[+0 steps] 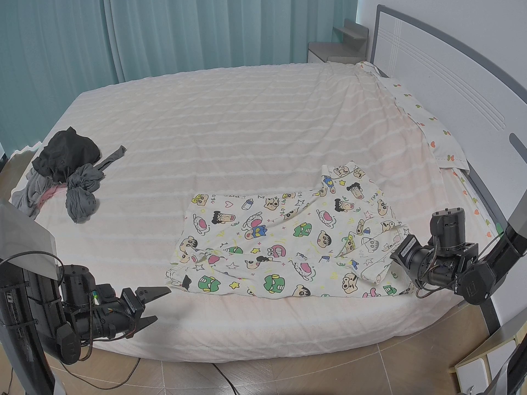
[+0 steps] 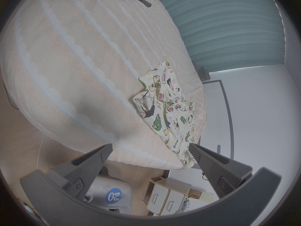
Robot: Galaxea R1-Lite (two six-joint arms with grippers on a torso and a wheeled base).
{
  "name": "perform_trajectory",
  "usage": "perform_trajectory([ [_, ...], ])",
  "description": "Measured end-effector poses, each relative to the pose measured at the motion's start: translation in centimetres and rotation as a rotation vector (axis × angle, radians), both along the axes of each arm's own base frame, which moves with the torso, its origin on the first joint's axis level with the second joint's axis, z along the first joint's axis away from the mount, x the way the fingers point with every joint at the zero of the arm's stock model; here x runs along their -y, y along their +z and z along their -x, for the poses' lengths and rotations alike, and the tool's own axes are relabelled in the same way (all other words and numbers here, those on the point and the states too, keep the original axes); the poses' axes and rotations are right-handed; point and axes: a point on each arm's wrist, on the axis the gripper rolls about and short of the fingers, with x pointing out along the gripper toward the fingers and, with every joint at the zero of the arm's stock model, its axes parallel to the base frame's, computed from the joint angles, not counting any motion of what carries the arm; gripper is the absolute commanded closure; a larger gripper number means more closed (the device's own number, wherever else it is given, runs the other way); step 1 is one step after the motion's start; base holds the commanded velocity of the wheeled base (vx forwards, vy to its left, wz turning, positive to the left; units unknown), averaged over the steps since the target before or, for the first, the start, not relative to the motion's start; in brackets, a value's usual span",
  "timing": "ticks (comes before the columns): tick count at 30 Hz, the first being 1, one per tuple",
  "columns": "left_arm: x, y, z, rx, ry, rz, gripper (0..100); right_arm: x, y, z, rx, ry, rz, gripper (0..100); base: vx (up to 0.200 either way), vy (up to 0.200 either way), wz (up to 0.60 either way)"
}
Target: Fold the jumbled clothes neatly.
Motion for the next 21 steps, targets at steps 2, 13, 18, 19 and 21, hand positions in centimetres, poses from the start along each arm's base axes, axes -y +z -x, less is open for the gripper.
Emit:
perform_trajectory([
  [2, 0.0, 0.0, 0.0, -0.001, 0.001, 0.000, 0, 0.0, -0.5, 0.3, -0.018, -0.011, 0.012, 100, 0.000, 0.000, 0.00],
  [13, 0.0, 0.0, 0.0, -0.001, 0.001, 0.000, 0, 0.1, -3.4, 1.4, -0.070, -0.020, 0.025, 100, 0.000, 0.000, 0.00],
  [18, 0.0, 0.0, 0.0, -0.001, 0.000, 0.000, 0, -0.1, -4.7, 1.8, -0.078, -0.014, 0.021, 100, 0.000, 0.000, 0.00],
  [19, 0.0, 0.0, 0.0, -0.001, 0.000, 0.000, 0, -0.1, -5.0, 1.9, -0.087, -0.013, 0.023, 100, 0.000, 0.000, 0.00],
  [21, 0.0, 0.0, 0.0, -0.002, 0.000, 0.000, 0, -0.1, -5.4, 2.1, -0.104, -0.014, 0.022, 100, 0.000, 0.000, 0.00],
])
